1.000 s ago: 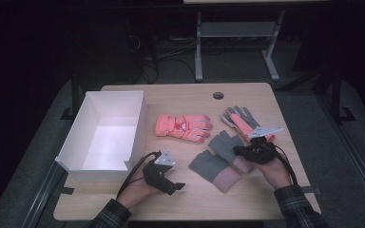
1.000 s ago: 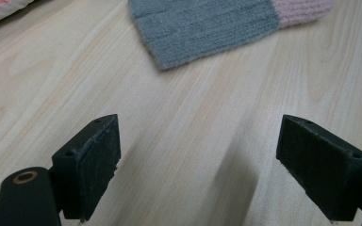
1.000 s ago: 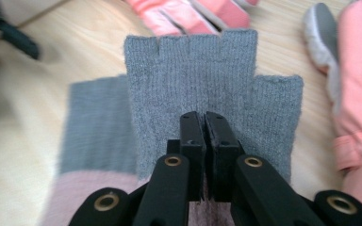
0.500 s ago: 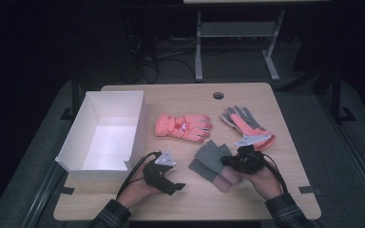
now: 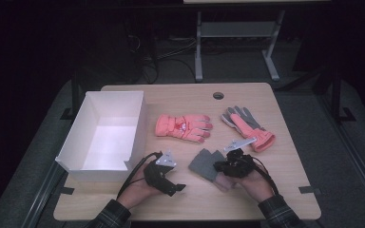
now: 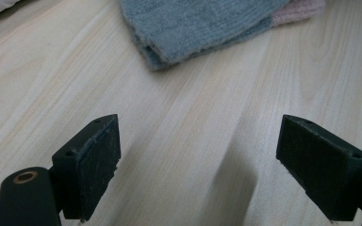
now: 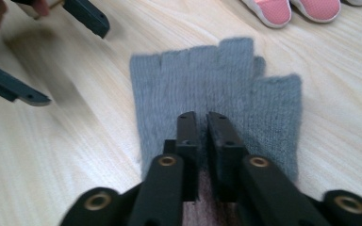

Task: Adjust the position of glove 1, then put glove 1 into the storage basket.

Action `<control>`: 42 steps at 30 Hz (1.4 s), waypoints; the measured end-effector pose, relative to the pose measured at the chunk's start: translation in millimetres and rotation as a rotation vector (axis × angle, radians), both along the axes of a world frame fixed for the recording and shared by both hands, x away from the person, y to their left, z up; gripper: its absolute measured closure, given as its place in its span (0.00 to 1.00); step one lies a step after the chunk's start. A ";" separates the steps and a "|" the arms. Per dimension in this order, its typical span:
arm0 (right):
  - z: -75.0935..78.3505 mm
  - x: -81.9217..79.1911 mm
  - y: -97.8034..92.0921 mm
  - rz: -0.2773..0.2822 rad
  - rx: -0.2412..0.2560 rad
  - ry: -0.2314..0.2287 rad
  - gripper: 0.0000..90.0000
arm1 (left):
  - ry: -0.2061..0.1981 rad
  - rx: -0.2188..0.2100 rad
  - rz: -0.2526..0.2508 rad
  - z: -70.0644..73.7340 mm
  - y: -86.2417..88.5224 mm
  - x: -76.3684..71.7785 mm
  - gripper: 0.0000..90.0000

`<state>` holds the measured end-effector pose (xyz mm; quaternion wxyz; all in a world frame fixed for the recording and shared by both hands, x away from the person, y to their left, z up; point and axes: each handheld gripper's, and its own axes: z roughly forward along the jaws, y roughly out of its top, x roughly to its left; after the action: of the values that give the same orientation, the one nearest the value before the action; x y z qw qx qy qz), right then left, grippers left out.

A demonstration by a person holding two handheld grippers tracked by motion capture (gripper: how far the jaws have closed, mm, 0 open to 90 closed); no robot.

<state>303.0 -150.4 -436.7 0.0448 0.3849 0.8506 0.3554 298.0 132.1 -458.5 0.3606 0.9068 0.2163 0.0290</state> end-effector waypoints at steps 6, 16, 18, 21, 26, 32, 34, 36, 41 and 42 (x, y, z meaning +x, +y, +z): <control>8.8 -0.4 -10.1 -0.006 0.046 -0.046 0.75 | 0.033 -0.016 0.008 4.3 1.9 1.3 0.21; 13.9 -1.9 -58.0 -0.033 0.029 -0.121 1.00 | 0.074 -0.082 -0.004 14.8 1.1 -1.1 0.80; 10.5 -2.6 -66.6 -0.039 0.021 -0.110 1.00 | 0.072 -0.077 -0.004 15.6 -0.7 -1.9 0.92; 4.1 -3.5 -76.9 -0.034 0.013 -0.098 1.00 | 0.070 -0.045 -0.014 15.1 -5.4 -3.0 1.00; -5.4 -4.5 -82.5 -0.025 -0.010 -0.067 1.00 | 0.074 -0.050 -0.031 13.7 -18.3 -2.8 1.00; -11.3 -1.0 -80.5 -0.006 -0.042 -0.061 1.00 | 0.110 -0.074 -0.052 10.5 -46.1 1.1 1.00; -12.2 -1.0 -80.5 -0.007 -0.044 -0.056 1.00 | 0.126 -0.073 -0.059 8.0 -54.7 2.7 1.00; -13.4 -0.4 -79.2 -0.005 -0.043 -0.055 1.00 | 0.129 -0.048 -0.055 4.6 -61.8 5.4 1.00; -14.3 -2.3 -76.2 0.021 -0.046 -0.044 1.00 | 0.137 -0.028 -0.045 1.1 -69.4 11.4 1.00; -14.4 -2.9 -75.9 0.021 -0.042 -0.044 1.00 | 0.136 -0.029 -0.044 1.1 -69.1 11.8 1.00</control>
<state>300.1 -226.3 -451.1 0.0677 0.3668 0.8608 0.3461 309.8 63.0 -457.4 0.3588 0.9058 0.2210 -0.0439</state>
